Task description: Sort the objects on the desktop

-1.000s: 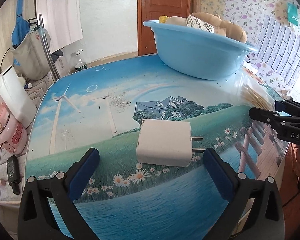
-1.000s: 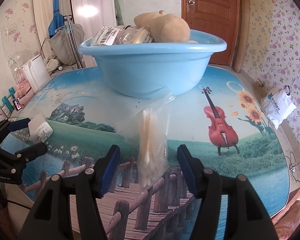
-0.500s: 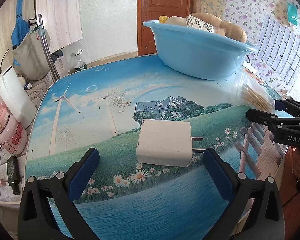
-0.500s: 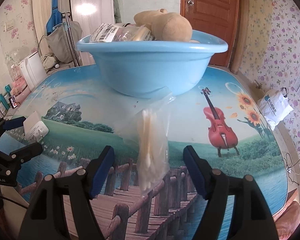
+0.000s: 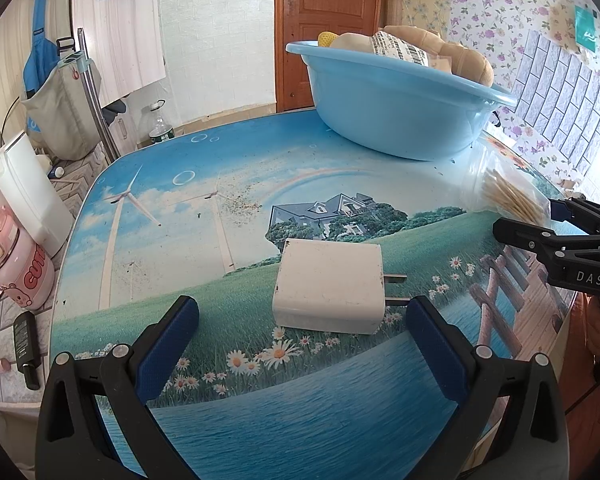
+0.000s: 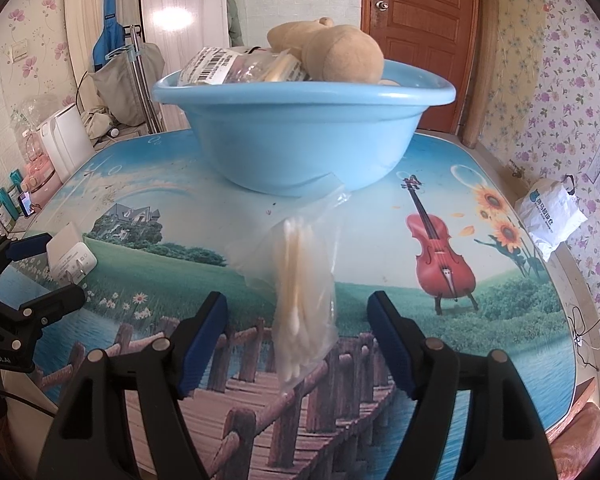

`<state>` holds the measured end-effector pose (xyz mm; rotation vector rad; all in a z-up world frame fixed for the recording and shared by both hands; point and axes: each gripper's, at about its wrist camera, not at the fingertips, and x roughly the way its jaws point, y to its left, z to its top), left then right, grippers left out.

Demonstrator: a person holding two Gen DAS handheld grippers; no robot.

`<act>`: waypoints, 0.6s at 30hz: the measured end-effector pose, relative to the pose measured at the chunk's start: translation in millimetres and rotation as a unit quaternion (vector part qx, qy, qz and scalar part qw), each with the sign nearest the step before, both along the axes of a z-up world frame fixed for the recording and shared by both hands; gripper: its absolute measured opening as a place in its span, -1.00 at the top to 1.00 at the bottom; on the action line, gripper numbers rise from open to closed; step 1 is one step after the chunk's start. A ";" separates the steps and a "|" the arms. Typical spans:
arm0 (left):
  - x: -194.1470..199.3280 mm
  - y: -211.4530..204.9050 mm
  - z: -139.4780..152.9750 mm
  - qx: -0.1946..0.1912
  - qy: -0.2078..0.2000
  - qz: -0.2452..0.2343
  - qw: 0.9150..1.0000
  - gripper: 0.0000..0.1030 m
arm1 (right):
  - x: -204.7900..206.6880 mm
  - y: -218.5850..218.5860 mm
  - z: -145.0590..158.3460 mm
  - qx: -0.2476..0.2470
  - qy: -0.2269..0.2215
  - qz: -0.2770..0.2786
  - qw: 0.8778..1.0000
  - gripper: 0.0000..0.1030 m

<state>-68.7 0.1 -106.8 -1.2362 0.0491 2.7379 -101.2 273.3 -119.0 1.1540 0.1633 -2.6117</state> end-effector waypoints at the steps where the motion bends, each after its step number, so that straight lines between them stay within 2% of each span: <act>1: 0.4 0.0 -0.1 0.000 0.000 0.000 1.000 -0.99 | 0.0 0.1 0.0 0.000 0.000 0.000 1.000 -0.43; 18: 0.7 0.1 -0.7 0.000 0.000 0.000 1.000 -0.99 | -0.1 0.4 0.1 0.000 0.000 0.000 1.000 -0.44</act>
